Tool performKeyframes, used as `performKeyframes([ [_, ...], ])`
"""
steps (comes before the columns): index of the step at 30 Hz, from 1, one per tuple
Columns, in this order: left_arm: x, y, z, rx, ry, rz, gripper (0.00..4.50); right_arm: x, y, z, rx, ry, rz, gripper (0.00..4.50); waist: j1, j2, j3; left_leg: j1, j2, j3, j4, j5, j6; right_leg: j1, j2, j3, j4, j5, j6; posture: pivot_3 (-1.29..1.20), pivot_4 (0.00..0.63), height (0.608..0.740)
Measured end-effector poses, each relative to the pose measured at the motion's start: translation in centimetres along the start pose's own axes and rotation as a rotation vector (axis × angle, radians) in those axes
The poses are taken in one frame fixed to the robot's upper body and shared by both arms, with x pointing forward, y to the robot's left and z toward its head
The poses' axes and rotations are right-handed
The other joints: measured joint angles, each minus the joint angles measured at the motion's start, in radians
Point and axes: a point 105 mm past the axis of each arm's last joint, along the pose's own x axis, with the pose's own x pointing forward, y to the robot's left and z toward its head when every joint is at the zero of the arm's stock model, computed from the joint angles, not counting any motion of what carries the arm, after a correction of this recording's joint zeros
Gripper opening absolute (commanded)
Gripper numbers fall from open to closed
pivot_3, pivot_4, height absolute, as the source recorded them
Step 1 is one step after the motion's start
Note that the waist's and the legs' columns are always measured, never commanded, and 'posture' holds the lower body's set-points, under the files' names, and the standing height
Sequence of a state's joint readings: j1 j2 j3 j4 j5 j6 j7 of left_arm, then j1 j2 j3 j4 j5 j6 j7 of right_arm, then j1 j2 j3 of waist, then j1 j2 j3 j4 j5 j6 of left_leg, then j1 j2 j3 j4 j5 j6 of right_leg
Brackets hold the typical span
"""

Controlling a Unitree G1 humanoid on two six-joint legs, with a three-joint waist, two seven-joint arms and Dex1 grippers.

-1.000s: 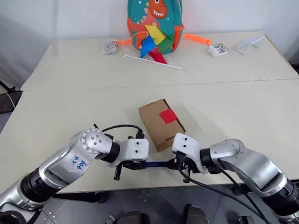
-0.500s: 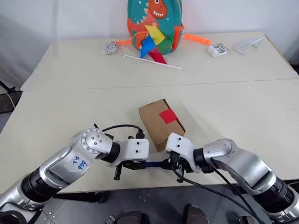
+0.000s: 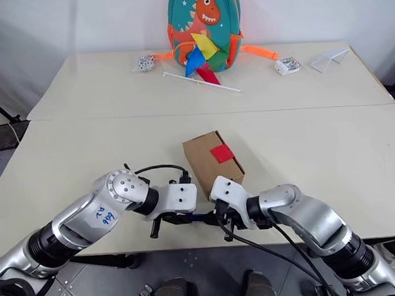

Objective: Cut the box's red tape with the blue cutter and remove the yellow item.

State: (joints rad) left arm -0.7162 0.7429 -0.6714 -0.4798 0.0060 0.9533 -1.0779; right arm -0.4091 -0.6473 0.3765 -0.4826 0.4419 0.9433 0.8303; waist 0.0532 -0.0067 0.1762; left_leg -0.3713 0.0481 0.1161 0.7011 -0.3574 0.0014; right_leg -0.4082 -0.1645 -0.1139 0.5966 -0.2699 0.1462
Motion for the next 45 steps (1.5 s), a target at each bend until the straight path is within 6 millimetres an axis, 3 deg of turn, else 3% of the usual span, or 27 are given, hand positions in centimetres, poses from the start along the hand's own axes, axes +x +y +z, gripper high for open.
performKeyframes([
  [6, -0.2, -0.2, -0.2, -0.005, -0.018, 0.016, 0.45, -1.2, 0.5, -0.5, 0.05, -0.011, 0.008, 0.01, -0.003, 0.0, 0.0, -0.001, 0.0, 0.0, -0.001, 0.0, 0.0, -0.001, 0.0, 0.0, -0.001, 0.0, 0.0, 0.0, 0.15, 0.74],
  [14, -1.0, -0.1, -0.7, 0.091, -0.123, 0.042, 0.45, -7.5, 2.4, 2.5, 0.157, -0.157, 0.088, 0.01, -0.007, -0.001, 0.001, -0.002, 0.001, 0.0, -0.001, 0.0, 0.0, -0.002, 0.0, -0.001, -0.001, 0.0, 0.0, 0.0, 0.15, 0.74],
  [21, -4.2, 1.0, 1.3, 0.343, -0.274, 0.188, 0.45, -10.5, 2.3, 4.3, 0.366, -0.238, 0.092, 0.01, -0.011, -0.001, 0.001, -0.003, 0.001, 0.0, -0.001, 0.0, 0.0, -0.003, 0.0, -0.001, -0.001, 0.0, 0.0, 0.0, 0.15, 0.74],
  [25, -5.5, 1.9, 1.1, 0.431, -0.309, 0.275, 0.45, -11.8, 1.5, 5.8, 0.444, -0.217, 0.03, 0.01, -0.023, -0.002, 0.001, -0.003, 0.001, 0.001, -0.002, 0.0, 0.0, -0.003, 0.0, -0.001, -0.002, 0.0, 0.0, 0.0, 0.15, 0.74],
  [28, -5.9, 2.3, 1.2, 0.488, -0.321, 0.311, 0.45, -11.8, 1.0, 7.5, 0.484, -0.269, 0.049, 0.57, -0.028, -0.002, 0.002, -0.003, 0.001, 0.001, -0.001, 0.0, 0.0, -0.004, 0.0, -0.001, -0.002, 0.001, 0.001, 0.0, 0.15, 0.74],
  [33, -7.6, 4.1, 2.1, 0.586, -0.303, 0.416, 0.45, -12.6, -0.8, 9.5, 0.481, -0.276, 0.009, 2.27, -0.029, -0.002, 0.001, -0.004, 0.001, 0.002, -0.002, -0.001, 0.001, -0.004, 0.0, -0.001, -0.004, 0.003, 0.002, 0.0, 0.15, 0.74],
  [39, -6.9, 4.1, 3.2, 0.602, -0.355, 0.406, 0.45, -10.2, -2.0, 9.8, 0.527, -0.201, 0.016, 4.37, -0.029, -0.003, 0.002, -0.007, 0.002, 0.003, -0.001, -0.001, 0.001, -0.007, 0.0, -0.003, -0.005, 0.003, 0.002, 0.0, 0.15, 0.74],
  [45, -6.6, 4.4, 3.5, 0.612, -0.352, 0.405, 0.45, -8.8, -2.8, 9.8, 0.57, -0.156, 0.024, 4.48, -0.028, -0.003, 0.002, -0.015, 0.002, 0.002, 0.002, -0.001, 0.001, -0.012, 0.0, -0.004, -0.004, 0.004, 0.003, 0.0, 0.15, 0.74],
])
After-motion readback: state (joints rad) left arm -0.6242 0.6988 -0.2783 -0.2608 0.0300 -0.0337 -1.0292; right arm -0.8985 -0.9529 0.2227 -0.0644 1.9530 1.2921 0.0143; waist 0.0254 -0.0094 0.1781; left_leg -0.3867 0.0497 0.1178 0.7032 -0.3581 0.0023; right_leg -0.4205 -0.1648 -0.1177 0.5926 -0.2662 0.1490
